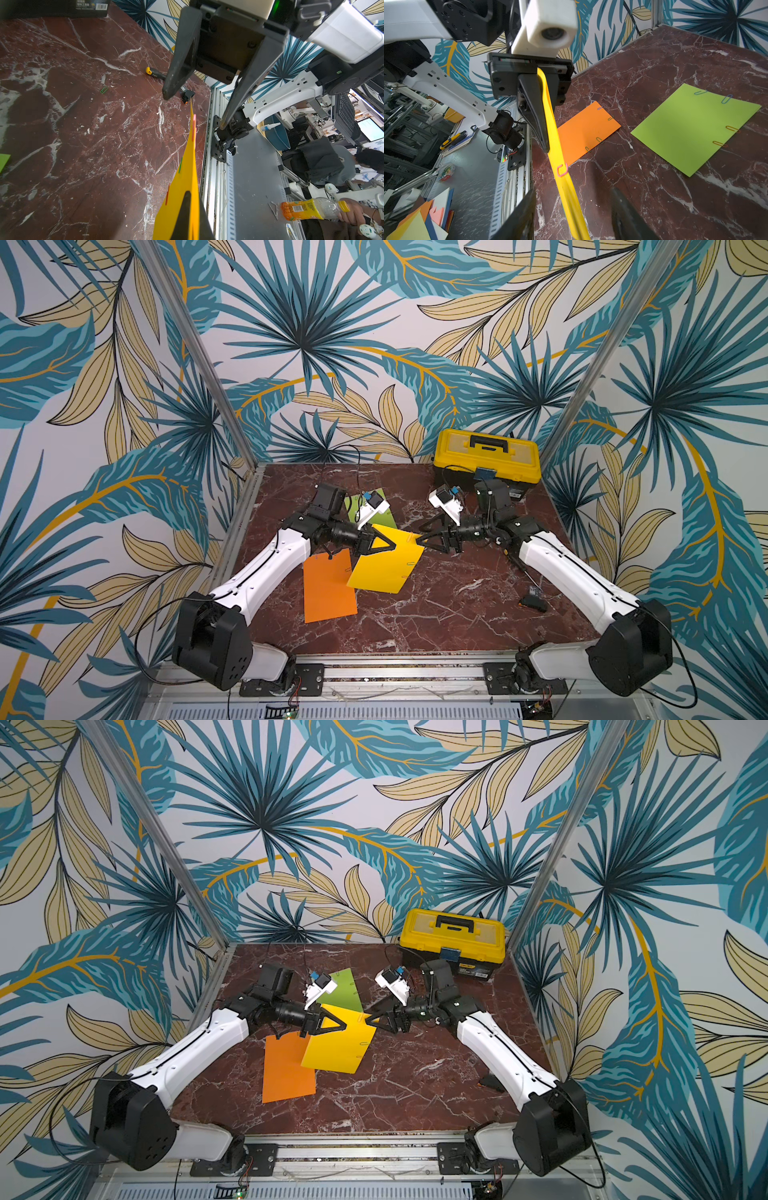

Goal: Unclip the paperclips from the documents
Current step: Remove the paper clip from the document.

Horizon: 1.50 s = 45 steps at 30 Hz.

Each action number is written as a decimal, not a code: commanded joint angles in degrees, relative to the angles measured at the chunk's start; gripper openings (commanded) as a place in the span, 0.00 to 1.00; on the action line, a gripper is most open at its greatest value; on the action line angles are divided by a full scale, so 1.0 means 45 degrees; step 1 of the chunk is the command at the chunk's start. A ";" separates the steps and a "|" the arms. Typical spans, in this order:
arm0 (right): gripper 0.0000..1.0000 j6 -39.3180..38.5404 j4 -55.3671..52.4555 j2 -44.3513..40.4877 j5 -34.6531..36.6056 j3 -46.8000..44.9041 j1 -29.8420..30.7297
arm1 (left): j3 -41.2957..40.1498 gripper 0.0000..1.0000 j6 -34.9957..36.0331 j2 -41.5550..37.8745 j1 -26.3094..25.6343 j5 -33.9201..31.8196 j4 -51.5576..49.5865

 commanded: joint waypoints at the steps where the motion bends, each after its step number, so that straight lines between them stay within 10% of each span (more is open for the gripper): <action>1: 0.58 -0.1442 -0.2174 0.0822 -0.0076 0.0740 0.0321 | 0.0131 0.00 0.0860 0.0212 -0.0233 -0.0342 -0.1057; 19: 0.51 -0.2139 -0.2846 0.2322 -0.0812 0.0856 0.0956 | 0.0244 0.00 0.1654 0.0500 -0.0354 -0.0790 -0.2429; 45: 0.14 -0.1826 -0.2955 0.2361 -0.1522 0.1002 0.0965 | 0.0224 0.00 0.1694 0.0546 -0.0371 -0.0852 -0.2485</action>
